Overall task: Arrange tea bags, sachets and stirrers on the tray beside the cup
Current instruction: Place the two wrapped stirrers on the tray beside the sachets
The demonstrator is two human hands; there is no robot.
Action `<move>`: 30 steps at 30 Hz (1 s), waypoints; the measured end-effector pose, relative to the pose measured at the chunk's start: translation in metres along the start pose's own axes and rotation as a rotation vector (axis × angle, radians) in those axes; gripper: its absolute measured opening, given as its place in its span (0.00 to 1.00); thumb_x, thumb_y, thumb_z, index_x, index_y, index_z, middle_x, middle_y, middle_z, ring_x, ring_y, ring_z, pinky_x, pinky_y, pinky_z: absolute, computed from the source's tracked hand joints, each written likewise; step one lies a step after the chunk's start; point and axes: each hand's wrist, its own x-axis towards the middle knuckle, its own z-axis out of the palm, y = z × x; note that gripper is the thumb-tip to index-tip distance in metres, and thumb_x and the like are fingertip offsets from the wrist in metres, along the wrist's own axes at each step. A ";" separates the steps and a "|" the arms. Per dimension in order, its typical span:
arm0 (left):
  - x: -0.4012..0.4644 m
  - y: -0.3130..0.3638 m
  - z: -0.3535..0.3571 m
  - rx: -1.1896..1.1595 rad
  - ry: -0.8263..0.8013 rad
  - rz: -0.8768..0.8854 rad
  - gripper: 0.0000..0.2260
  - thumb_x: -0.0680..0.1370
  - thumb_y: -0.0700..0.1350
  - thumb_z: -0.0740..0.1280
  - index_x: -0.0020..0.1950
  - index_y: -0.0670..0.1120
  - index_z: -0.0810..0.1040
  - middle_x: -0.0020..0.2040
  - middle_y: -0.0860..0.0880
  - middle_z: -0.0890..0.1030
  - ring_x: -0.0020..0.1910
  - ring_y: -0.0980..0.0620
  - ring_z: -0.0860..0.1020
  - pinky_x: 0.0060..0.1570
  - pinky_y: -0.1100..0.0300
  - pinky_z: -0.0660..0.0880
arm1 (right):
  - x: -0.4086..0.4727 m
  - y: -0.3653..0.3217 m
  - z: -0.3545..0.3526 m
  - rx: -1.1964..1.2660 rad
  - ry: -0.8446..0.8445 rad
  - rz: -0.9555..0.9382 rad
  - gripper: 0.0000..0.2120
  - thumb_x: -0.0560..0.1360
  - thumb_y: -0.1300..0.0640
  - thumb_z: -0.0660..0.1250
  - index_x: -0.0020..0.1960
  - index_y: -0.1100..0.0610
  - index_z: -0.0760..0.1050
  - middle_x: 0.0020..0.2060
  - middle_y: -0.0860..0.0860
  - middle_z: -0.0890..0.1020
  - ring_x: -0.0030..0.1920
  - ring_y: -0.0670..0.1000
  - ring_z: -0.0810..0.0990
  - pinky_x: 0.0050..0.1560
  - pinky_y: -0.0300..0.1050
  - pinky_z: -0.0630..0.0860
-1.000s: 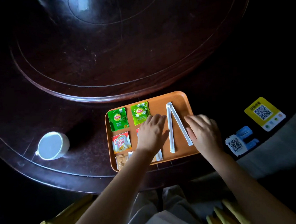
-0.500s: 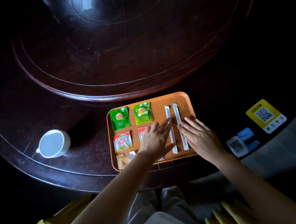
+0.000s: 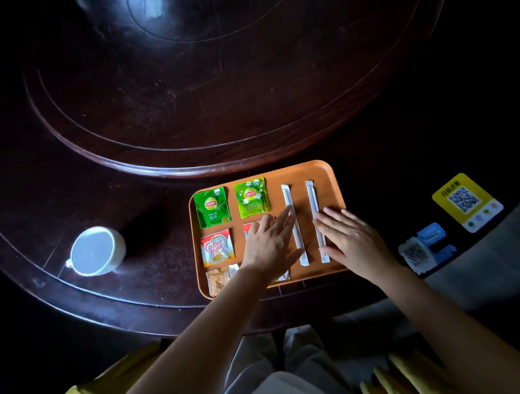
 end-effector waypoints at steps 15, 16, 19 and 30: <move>0.000 0.001 0.001 -0.020 0.010 -0.013 0.34 0.76 0.59 0.61 0.76 0.48 0.52 0.77 0.50 0.56 0.67 0.43 0.64 0.62 0.48 0.65 | 0.005 0.003 0.001 0.034 -0.097 0.014 0.30 0.70 0.50 0.72 0.68 0.60 0.68 0.68 0.55 0.71 0.69 0.54 0.68 0.69 0.53 0.59; 0.000 0.001 0.001 -0.026 0.011 -0.016 0.34 0.76 0.59 0.61 0.76 0.48 0.52 0.77 0.50 0.56 0.66 0.43 0.64 0.62 0.48 0.65 | 0.005 0.004 0.000 0.030 -0.095 0.015 0.30 0.70 0.50 0.72 0.67 0.60 0.69 0.68 0.55 0.72 0.69 0.54 0.68 0.69 0.53 0.59; 0.001 0.001 0.001 -0.032 0.020 -0.016 0.34 0.75 0.59 0.62 0.75 0.47 0.53 0.77 0.50 0.57 0.66 0.43 0.65 0.61 0.48 0.66 | 0.005 0.009 -0.001 0.025 -0.087 0.007 0.29 0.70 0.51 0.72 0.67 0.60 0.69 0.68 0.55 0.72 0.69 0.54 0.69 0.69 0.52 0.59; -0.001 -0.001 0.002 -0.071 0.029 -0.024 0.34 0.75 0.59 0.62 0.76 0.48 0.52 0.77 0.50 0.56 0.67 0.43 0.64 0.62 0.47 0.66 | 0.007 0.009 -0.005 0.025 -0.098 -0.011 0.29 0.70 0.51 0.73 0.67 0.60 0.69 0.68 0.55 0.72 0.69 0.55 0.68 0.69 0.53 0.59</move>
